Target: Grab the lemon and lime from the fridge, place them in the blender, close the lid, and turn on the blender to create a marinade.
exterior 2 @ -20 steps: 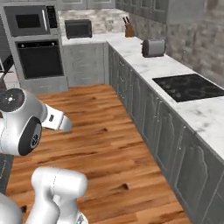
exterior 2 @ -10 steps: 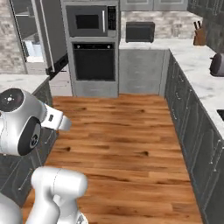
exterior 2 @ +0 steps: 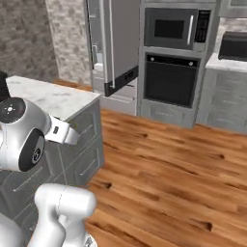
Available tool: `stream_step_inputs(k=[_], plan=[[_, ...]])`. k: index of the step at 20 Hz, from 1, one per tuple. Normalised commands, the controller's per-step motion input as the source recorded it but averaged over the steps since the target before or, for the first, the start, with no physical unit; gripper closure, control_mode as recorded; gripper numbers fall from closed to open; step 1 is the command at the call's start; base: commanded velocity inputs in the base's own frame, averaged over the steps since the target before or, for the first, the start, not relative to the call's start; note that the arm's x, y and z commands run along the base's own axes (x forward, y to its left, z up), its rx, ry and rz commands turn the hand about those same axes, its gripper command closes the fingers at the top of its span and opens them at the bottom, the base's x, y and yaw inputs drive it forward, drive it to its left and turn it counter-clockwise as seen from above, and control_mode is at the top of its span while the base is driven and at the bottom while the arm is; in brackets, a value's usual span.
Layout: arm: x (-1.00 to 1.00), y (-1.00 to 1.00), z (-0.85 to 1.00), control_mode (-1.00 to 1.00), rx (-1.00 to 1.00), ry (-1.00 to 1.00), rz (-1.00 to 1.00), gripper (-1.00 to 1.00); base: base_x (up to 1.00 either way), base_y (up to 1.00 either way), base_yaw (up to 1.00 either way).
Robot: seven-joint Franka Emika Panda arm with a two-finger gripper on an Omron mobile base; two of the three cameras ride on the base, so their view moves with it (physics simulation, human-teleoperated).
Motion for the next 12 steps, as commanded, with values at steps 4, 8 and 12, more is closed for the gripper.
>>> stream_step_inputs(k=[4, 8, 12], plan=[[0.00, 0.00, 0.00, 1.00, 0.00, 0.00, 0.00, 1.00, 0.94, -0.19, 0.77], [0.00, 0.00, 0.00, 1.00, 0.00, 0.00, 0.00, 1.00, 0.96, -0.22, 0.77], [0.00, 0.00, 0.00, 1.00, 0.00, 0.00, 0.00, 1.00, 0.88, -0.23, 0.81]])
